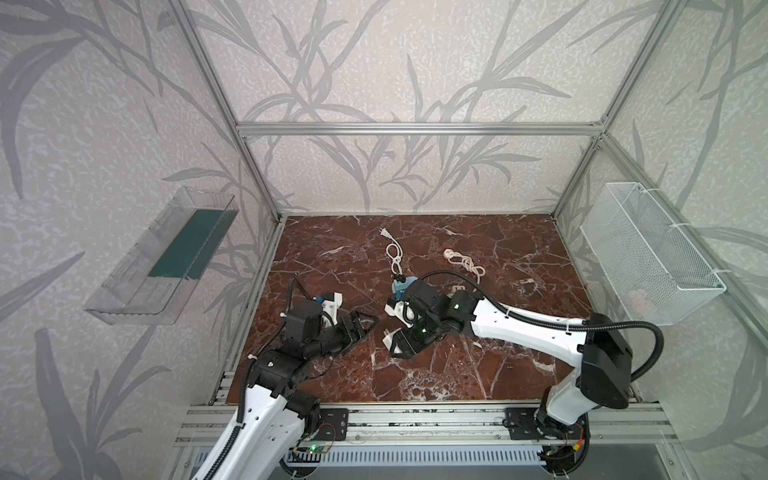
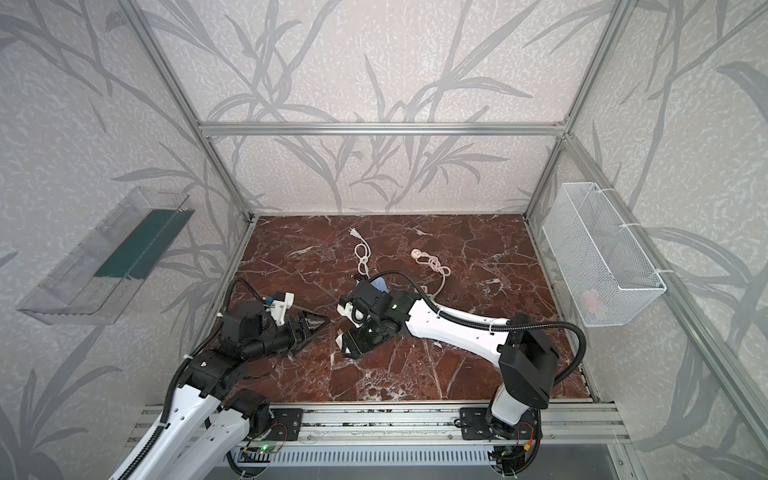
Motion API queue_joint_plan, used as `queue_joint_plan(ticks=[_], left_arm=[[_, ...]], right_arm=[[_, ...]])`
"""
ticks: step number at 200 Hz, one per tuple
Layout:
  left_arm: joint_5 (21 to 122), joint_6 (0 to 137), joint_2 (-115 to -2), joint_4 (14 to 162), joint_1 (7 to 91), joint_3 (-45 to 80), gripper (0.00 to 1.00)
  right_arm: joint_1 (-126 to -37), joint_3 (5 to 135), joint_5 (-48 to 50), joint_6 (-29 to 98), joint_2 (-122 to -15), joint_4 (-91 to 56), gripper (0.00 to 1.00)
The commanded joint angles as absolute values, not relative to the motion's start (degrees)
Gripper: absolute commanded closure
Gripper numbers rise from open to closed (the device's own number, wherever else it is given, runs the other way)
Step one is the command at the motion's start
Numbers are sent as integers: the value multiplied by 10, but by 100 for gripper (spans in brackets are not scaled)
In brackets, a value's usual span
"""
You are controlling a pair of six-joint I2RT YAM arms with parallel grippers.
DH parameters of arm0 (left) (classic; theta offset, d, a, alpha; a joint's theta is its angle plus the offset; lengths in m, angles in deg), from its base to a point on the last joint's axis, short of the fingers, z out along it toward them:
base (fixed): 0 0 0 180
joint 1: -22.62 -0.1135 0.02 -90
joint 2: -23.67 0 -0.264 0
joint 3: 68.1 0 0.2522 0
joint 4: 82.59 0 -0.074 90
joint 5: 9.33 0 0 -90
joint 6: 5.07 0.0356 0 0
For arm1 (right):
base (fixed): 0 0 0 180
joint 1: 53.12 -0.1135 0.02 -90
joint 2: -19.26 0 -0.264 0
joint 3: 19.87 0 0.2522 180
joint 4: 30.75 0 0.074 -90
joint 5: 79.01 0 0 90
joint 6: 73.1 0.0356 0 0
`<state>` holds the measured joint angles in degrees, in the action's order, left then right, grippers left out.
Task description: Insert the plug
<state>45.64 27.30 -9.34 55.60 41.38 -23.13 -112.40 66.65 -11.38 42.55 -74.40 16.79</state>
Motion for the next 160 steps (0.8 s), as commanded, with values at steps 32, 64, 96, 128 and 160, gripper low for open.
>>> queue_joint_plan(ticks=[32, 64, 96, 128, 160], left_arm=[[423, 263, -116, 599, 434, -240, 26], [427, 259, -127, 613, 454, -237, 27], [436, 253, -140, 629, 476, -238, 29], [449, 249, -160, 648, 501, -235, 35], [453, 252, -177, 655, 511, -231, 43]], right_arm=[[-1122, 699, -140, 432, -741, 157, 100], [-1122, 713, -124, 441, -741, 166, 100], [-1100, 719, -120, 443, -737, 159, 100], [-1101, 730, -124, 439, -741, 164, 100], [-1100, 734, -129, 435, -741, 168, 100]])
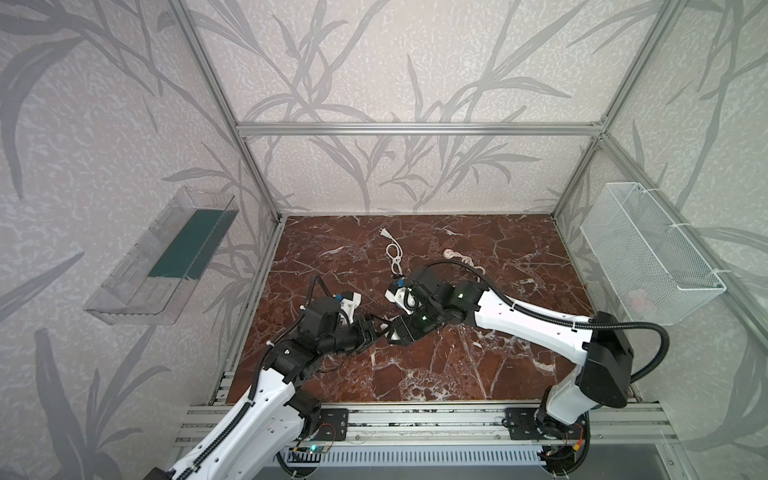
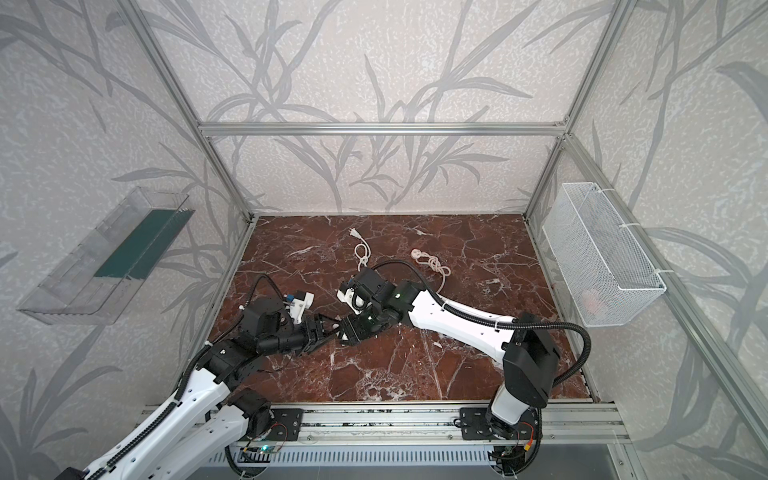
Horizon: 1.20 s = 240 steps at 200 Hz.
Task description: Insert the plug
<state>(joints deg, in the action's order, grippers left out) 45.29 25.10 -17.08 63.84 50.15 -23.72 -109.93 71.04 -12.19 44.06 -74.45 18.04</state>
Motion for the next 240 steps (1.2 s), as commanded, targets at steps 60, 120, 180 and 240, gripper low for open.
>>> queue_joint_plan(ticks=[60, 120, 180, 240], left_arm=[[452, 261, -199, 664, 512, -223, 58], [445, 260, -215, 681, 514, -220, 68], [453, 253, -220, 690, 514, -230, 100], [465, 267, -245, 666, 507, -197, 100]], right_arm=[[-1100, 734, -140, 431, -736, 172, 100], [-1101, 748, -144, 434, -748, 165, 100], [-1100, 759, -145, 437, -762, 158, 88], [-1099, 731, -70, 377, -703, 186, 32]])
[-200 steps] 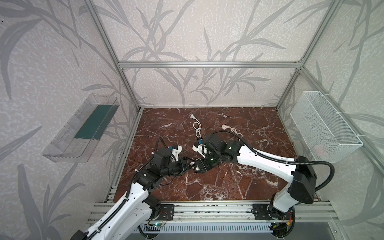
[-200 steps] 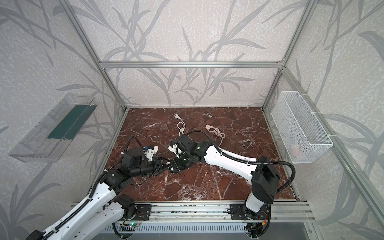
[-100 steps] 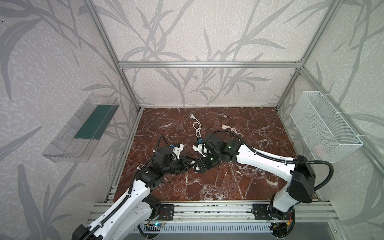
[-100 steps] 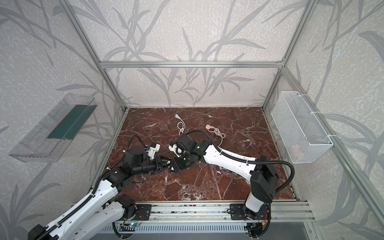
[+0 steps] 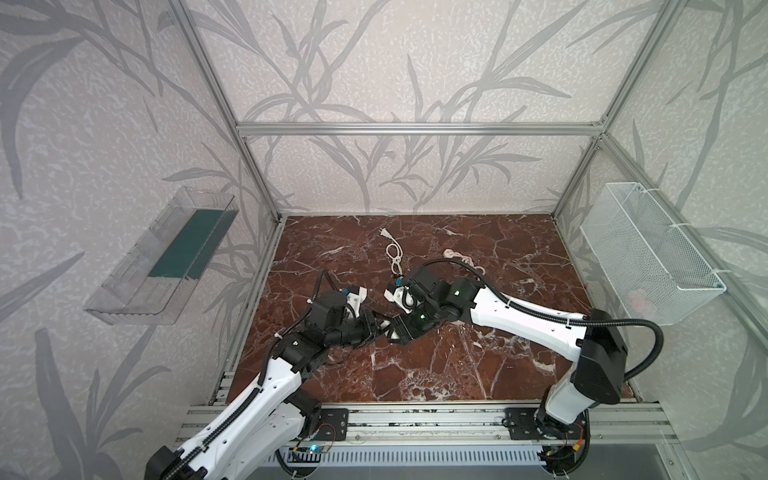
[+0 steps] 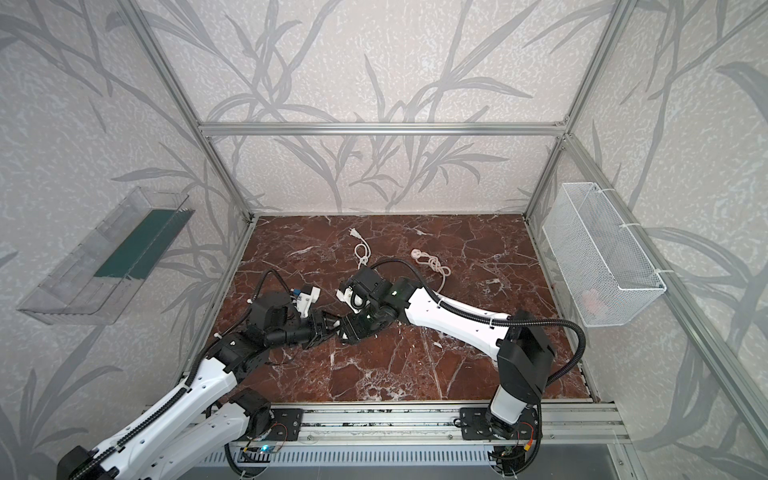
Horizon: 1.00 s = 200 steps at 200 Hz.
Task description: Insert the plug
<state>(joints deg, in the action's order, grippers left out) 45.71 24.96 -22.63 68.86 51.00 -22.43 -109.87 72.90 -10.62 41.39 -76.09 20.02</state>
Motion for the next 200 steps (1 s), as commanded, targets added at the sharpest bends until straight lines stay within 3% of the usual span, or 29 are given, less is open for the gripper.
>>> queue_joint_plan(ticks=[1, 55, 87, 116, 157, 200], left_arm=[[465, 268, -246, 666, 507, -196, 100], [445, 281, -296, 644, 505, -137, 100], [399, 219, -332, 639, 488, -104, 100], [376, 173, -354, 580, 481, -50, 100], [367, 140, -351, 580, 480, -34, 100], [369, 124, -343, 605, 481, -40, 100]], right_arm=[[-1099, 729, -68, 376, -701, 185, 32], [-1092, 657, -9, 354, -611, 187, 27], [-1114, 554, 156, 320, -532, 98, 33], [-1193, 472, 302, 241, -461, -30, 33], [-1222, 407, 381, 144, -419, -175, 34], [-1232, 385, 378, 24, -427, -255, 33]])
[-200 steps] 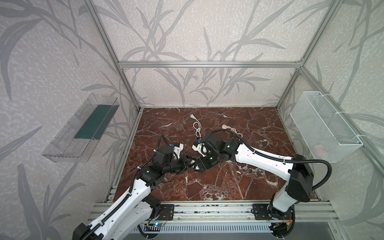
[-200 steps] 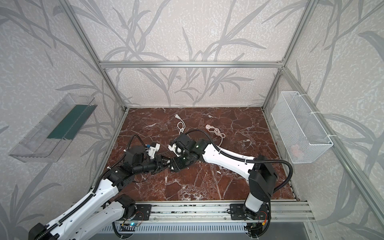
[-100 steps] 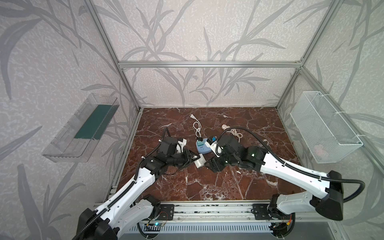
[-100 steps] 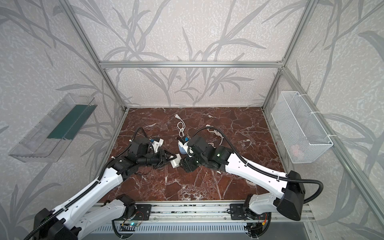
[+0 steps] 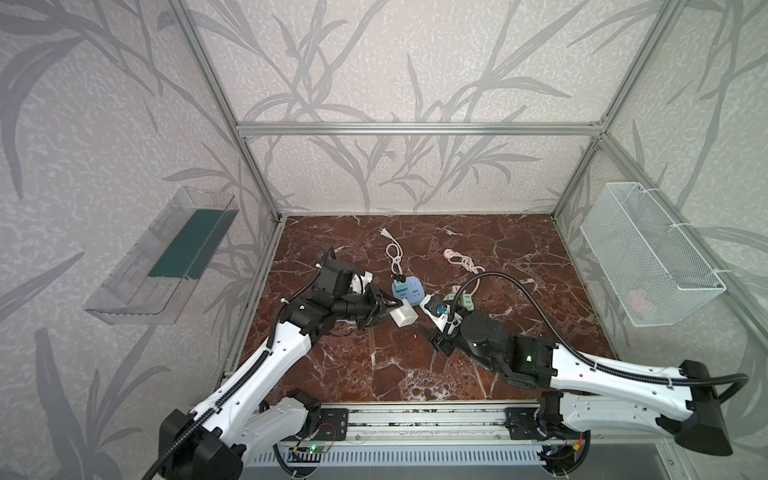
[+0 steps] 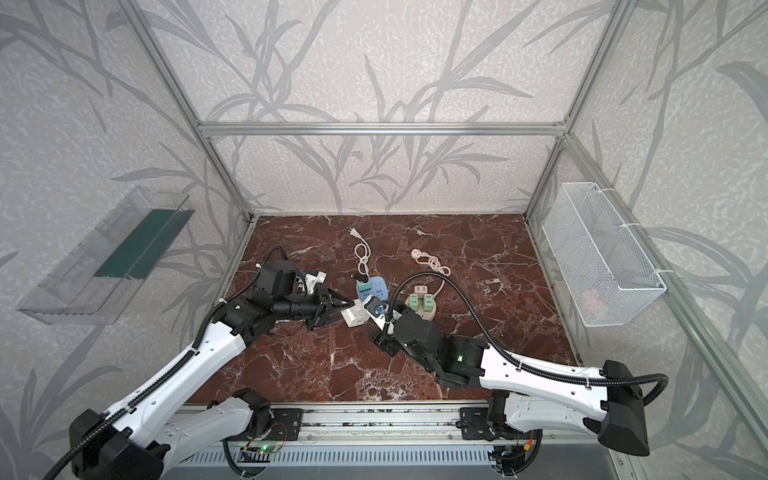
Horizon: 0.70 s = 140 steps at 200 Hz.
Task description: Insert the plug
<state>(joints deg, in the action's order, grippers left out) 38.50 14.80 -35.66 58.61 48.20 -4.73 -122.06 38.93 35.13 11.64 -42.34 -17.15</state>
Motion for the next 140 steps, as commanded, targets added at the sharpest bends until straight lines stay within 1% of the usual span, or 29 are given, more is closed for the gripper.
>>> queue_joint_plan(ticks=[1, 35, 102, 140], left_arm=[[369, 124, -343, 605, 481, -41, 100], [360, 121, -344, 610, 481, -38, 100], [348, 108, -343, 630, 481, -41, 100], [345, 105, -335, 633, 481, -43, 100]], right_arm=[[-1233, 385, 378, 21, -427, -255, 33], [-1255, 381, 382, -34, -436, -261, 31], [-1281, 383, 392, -58, -464, -248, 31], [-1283, 383, 438, -78, -494, -281, 31]])
